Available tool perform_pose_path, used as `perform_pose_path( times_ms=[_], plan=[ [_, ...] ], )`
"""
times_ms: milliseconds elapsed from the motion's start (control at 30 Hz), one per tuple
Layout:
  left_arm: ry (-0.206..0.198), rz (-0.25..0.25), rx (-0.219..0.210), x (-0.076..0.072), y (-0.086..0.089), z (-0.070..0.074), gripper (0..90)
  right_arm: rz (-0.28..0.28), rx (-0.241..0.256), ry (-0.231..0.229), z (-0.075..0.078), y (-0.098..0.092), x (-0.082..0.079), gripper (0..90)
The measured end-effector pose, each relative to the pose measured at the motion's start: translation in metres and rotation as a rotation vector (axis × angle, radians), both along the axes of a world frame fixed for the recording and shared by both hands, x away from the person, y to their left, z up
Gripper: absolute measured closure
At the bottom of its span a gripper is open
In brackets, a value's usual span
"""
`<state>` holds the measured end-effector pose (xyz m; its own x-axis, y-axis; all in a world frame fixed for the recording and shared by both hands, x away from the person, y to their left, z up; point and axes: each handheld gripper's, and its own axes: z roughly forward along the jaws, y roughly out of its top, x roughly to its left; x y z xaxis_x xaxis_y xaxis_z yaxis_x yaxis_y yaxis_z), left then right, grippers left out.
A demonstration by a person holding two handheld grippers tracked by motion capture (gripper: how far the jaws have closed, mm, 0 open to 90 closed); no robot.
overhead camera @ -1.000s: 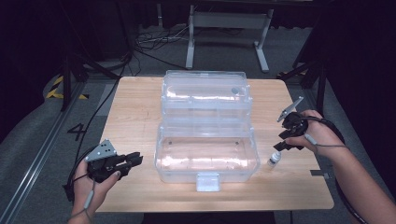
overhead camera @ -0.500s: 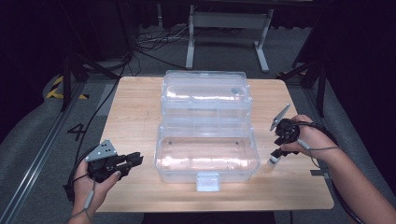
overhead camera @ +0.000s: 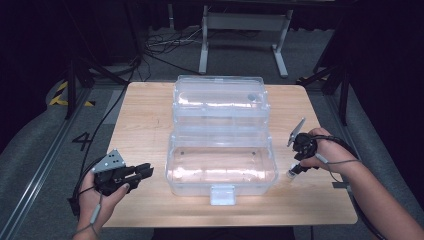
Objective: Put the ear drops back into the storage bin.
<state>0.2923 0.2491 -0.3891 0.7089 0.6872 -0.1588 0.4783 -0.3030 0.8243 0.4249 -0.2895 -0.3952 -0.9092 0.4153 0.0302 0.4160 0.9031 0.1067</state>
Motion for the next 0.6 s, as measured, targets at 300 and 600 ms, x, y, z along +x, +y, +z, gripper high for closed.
perform_pose_path(
  times_ms=[300,600],
  plan=[
    [-0.001,0.0,0.002,0.0,0.0,0.0,75.7,0.032,-0.044,0.018,-0.012,0.004,0.001,47.7],
    [0.001,0.0,0.002,-0.001,-0.001,0.0,75.7,0.057,-0.081,0.03,-0.021,0.007,0.0,53.7]
  ],
)
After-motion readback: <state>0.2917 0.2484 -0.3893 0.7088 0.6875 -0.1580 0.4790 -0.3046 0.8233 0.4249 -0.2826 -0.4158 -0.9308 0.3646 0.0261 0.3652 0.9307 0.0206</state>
